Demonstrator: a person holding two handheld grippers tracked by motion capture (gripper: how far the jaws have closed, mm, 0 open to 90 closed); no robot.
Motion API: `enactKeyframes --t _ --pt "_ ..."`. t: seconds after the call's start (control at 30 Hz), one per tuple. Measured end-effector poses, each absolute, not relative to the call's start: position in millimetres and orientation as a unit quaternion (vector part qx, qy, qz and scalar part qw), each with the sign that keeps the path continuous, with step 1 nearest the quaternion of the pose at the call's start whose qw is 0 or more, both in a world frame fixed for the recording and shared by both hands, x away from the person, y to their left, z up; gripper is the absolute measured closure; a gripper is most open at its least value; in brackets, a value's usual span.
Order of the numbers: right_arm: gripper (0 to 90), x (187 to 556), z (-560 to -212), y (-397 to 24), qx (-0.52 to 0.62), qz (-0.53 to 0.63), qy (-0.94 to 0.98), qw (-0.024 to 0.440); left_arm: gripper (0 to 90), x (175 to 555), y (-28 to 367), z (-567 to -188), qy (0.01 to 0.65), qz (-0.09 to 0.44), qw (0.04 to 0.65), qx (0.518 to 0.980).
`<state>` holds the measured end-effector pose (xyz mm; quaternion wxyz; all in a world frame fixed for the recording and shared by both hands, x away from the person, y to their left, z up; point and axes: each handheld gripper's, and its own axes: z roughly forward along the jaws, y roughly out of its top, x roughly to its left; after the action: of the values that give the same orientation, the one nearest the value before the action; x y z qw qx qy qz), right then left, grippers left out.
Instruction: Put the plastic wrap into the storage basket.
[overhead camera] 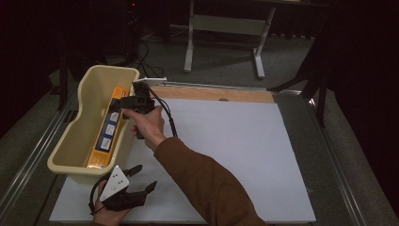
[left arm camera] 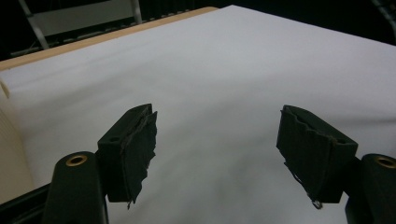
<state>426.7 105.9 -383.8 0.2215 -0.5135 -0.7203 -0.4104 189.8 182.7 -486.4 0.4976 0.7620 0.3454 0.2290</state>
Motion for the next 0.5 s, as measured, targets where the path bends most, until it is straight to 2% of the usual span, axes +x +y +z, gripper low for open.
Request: enactKeyframes --t 0.17,0.23,0.4,0.43,0.5 --pt "38.0 421 -380 92 -0.477 -0.424 -0.746 0.188 28.1 189 183 -486 0.346 0.231 0.497 0.762" --pt "37.3 414 -378 80 -0.445 -0.434 -0.767 0.158 28.1 189 182 -486 0.346 0.233 0.494 0.763" --pt "34.9 403 -379 62 -0.396 -0.436 -0.8 0.117 28.1 188 182 -486 0.347 0.233 0.494 0.762" --pt "33.9 396 -378 50 -0.375 -0.435 -0.814 0.09 28.1 188 181 -485 0.347 0.233 0.494 0.763" --pt "33.7 393 -378 46 -0.369 -0.435 -0.817 0.082 28.0 189 181 -485 0.345 0.234 0.492 0.764"
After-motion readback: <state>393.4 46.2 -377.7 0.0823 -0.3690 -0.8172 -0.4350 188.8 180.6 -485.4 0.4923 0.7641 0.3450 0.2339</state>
